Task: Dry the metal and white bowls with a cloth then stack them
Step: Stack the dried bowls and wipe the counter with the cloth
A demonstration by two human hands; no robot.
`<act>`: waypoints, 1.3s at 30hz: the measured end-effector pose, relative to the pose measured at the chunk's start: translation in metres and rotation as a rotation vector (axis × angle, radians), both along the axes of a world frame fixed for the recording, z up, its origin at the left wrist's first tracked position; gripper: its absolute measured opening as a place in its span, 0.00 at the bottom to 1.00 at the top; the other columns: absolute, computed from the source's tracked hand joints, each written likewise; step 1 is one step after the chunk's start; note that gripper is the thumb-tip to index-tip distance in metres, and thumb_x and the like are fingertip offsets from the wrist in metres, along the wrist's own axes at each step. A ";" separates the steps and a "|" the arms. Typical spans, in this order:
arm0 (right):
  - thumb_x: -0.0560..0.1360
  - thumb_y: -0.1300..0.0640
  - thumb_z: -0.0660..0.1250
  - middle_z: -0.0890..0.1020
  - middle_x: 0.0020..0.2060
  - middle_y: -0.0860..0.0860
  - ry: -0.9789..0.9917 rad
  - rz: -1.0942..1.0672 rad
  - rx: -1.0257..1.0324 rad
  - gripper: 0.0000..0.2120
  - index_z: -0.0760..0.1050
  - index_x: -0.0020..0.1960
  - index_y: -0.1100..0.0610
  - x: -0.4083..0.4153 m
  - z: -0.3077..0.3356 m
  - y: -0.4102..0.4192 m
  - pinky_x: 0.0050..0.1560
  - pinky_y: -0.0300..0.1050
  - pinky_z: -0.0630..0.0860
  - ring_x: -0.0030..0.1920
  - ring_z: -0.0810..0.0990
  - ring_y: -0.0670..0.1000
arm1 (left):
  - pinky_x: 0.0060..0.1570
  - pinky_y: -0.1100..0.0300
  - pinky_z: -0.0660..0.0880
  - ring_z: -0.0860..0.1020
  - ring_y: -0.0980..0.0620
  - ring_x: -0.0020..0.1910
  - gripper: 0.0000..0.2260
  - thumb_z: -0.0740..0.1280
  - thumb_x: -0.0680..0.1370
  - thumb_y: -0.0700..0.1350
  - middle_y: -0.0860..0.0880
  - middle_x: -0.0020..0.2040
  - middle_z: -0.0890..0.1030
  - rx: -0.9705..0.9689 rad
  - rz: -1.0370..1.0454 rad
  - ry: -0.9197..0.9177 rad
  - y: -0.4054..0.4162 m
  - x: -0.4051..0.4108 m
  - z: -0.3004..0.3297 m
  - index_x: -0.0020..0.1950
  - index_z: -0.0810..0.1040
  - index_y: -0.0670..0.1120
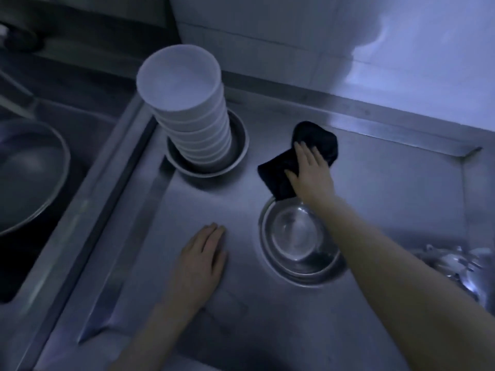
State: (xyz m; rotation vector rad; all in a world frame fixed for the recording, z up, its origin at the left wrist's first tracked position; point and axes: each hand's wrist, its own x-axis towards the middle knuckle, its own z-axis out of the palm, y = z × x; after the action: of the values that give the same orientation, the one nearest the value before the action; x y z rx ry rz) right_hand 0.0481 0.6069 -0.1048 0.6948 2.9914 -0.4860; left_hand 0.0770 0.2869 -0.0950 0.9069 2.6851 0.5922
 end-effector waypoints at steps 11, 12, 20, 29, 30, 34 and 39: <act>0.65 0.44 0.65 0.63 0.75 0.49 -0.021 0.558 -0.115 0.39 0.63 0.74 0.51 0.116 0.004 -0.246 0.68 0.63 0.66 0.75 0.61 0.55 | 0.64 0.50 0.72 0.74 0.44 0.67 0.27 0.47 0.83 0.59 0.45 0.71 0.73 0.069 0.239 -0.130 -0.068 0.012 0.001 0.75 0.68 0.46; 0.63 0.43 0.66 0.64 0.75 0.48 -0.056 0.663 -0.122 0.40 0.63 0.74 0.49 0.134 0.005 -0.257 0.67 0.62 0.67 0.74 0.62 0.54 | 0.64 0.51 0.72 0.74 0.44 0.67 0.27 0.47 0.83 0.60 0.46 0.71 0.73 0.058 0.238 -0.138 -0.074 0.015 0.001 0.75 0.68 0.46; 0.69 0.37 0.69 0.54 0.77 0.43 -0.260 0.617 -0.401 0.46 0.49 0.78 0.46 0.103 0.034 -0.218 0.76 0.50 0.42 0.76 0.47 0.43 | 0.64 0.58 0.68 0.72 0.47 0.67 0.20 0.64 0.81 0.43 0.46 0.69 0.73 0.231 0.330 -0.171 -0.065 -0.042 0.038 0.73 0.69 0.46; 0.76 0.48 0.67 0.80 0.56 0.50 0.043 -0.130 -0.516 0.23 0.69 0.69 0.49 -0.008 0.081 -0.149 0.57 0.49 0.75 0.53 0.80 0.52 | 0.63 0.60 0.66 0.72 0.45 0.68 0.22 0.63 0.82 0.42 0.43 0.71 0.70 0.394 0.391 -0.274 -0.014 -0.140 0.058 0.76 0.65 0.44; 0.76 0.51 0.67 0.78 0.58 0.53 0.083 -0.204 -0.529 0.25 0.67 0.71 0.50 -0.023 0.082 -0.142 0.58 0.51 0.75 0.54 0.80 0.55 | 0.62 0.59 0.66 0.73 0.44 0.67 0.23 0.64 0.81 0.42 0.41 0.70 0.70 0.397 0.409 -0.285 -0.010 -0.149 0.055 0.76 0.65 0.44; 0.76 0.54 0.66 0.68 0.65 0.57 0.043 -0.298 -0.621 0.31 0.58 0.76 0.49 -0.073 0.081 -0.124 0.57 0.44 0.67 0.60 0.74 0.59 | 0.62 0.53 0.72 0.76 0.42 0.63 0.26 0.66 0.79 0.43 0.40 0.67 0.74 0.363 0.389 -0.323 0.004 -0.177 0.045 0.77 0.65 0.47; 0.74 0.64 0.63 0.70 0.66 0.56 0.054 -0.320 -0.633 0.31 0.62 0.75 0.50 -0.095 0.067 -0.114 0.57 0.40 0.63 0.65 0.71 0.58 | 0.60 0.52 0.73 0.76 0.44 0.62 0.27 0.68 0.77 0.40 0.44 0.67 0.76 0.353 0.416 -0.388 0.015 -0.183 0.036 0.76 0.67 0.46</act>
State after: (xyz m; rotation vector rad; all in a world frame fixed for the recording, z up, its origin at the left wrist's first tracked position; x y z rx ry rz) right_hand -0.0466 0.4930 -0.0375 1.0790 2.5169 -1.3925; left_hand -0.1062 0.3024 -0.0591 0.2475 2.4492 1.2193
